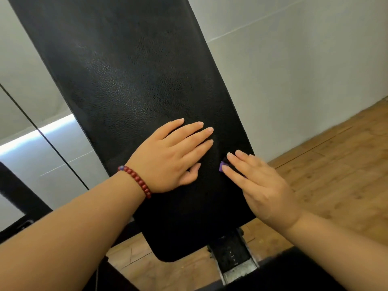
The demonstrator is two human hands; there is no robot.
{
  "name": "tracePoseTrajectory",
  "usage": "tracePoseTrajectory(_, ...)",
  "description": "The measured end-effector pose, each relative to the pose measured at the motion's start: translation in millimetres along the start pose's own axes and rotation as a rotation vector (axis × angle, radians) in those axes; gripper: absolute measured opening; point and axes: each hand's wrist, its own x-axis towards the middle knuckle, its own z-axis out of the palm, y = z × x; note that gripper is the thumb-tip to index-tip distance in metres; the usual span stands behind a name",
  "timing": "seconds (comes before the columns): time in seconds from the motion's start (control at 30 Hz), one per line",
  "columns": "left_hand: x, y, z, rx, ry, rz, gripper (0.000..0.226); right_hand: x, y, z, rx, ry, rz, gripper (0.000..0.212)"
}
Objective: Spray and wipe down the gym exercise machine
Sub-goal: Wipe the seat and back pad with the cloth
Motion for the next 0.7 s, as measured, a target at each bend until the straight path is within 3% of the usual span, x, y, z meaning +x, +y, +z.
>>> tracePoseTrajectory(0.27, -1, 1, 3, -0.015, 0.029, 0.029, 0.043, 10, 18, -5, 0.018, -0.040, -0.108, 0.036)
tracePoseTrajectory(0.47, -2, 0, 6, -0.032, 0.027, 0.073, 0.043, -10, 41, -21, -0.003, -0.268, -0.418, 0.039)
tracePoseTrajectory(0.63, -1, -1, 6, -0.049, 0.042, 0.103, 0.041, 24, 41, -15, 0.006, -0.054, -0.245, 0.035)
tracePoseTrajectory(0.7, -1, -1, 6, -0.058, 0.042, 0.112, 0.040, 8, 37, -12, 0.020, -0.068, -0.260, 0.036)
